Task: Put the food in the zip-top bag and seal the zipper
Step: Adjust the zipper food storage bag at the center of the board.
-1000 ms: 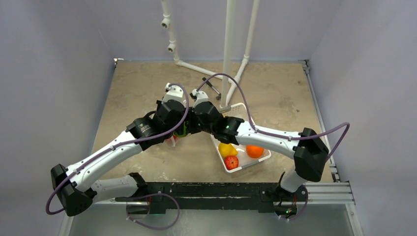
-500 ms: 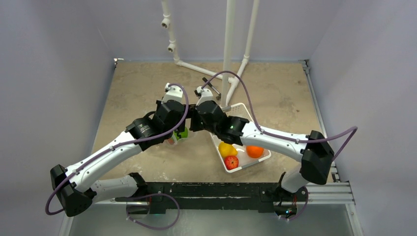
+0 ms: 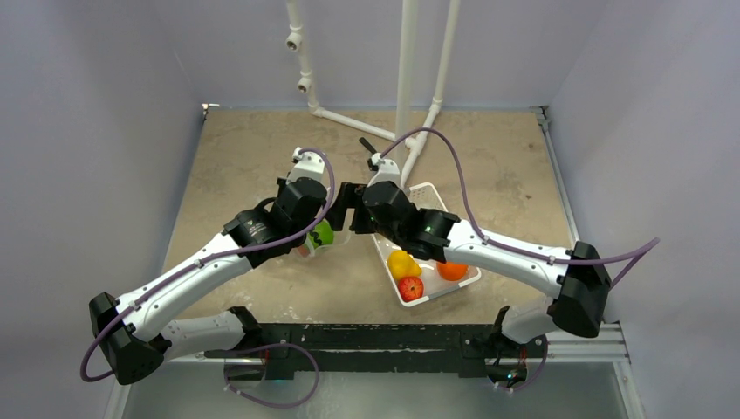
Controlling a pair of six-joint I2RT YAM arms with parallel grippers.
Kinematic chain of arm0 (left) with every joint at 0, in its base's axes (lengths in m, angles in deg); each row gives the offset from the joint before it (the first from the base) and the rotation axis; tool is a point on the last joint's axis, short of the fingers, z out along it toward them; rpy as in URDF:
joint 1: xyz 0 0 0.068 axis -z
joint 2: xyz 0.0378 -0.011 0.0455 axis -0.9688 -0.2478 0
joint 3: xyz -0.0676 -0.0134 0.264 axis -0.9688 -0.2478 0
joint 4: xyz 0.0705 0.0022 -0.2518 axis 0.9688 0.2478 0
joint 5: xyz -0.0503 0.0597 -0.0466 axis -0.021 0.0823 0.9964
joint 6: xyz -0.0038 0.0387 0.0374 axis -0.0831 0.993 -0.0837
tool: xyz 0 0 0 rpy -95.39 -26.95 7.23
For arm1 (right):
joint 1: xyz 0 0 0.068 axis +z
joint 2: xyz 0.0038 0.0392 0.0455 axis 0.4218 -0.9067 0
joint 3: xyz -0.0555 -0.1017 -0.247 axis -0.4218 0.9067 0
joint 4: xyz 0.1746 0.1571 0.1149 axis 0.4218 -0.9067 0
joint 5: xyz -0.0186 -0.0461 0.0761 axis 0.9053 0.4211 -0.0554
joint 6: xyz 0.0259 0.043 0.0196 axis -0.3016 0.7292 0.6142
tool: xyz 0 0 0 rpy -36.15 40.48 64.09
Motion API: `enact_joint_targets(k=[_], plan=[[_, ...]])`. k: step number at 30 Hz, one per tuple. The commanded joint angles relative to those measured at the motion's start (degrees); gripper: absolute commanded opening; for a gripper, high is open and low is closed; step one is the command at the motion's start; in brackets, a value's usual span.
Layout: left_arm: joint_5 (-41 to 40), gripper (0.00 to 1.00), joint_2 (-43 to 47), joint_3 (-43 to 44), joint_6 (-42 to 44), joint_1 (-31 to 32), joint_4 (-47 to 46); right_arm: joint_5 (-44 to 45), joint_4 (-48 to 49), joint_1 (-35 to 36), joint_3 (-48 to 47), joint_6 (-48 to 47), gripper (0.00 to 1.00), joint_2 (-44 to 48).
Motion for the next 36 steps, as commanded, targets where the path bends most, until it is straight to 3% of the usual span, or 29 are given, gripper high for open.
enact_joint_targets(k=[1,21,26,32,36], plan=[[-0.08,0.00,0.43,-0.05,0.02,0.20,-1.28,2.13,-1.79,0.11,1.90,3.30,0.84,0.40],[0.06,0.00,0.41,-0.15,0.03,0.24,-1.28,-0.73,4.55,-1.83,3.59,4.76,0.66,-9.00],[-0.01,0.00,0.68,-0.13,0.03,0.22,-1.30,-1.61,6.13,-2.42,3.39,4.57,0.44,-10.05],[-0.25,0.00,1.08,-0.06,0.03,0.24,-1.31,-2.01,6.50,-2.55,2.35,4.38,0.02,-9.72],[-0.68,0.00,1.58,-0.04,0.06,0.20,-1.11,-2.38,6.80,-2.53,1.11,3.78,0.00,-8.41]])
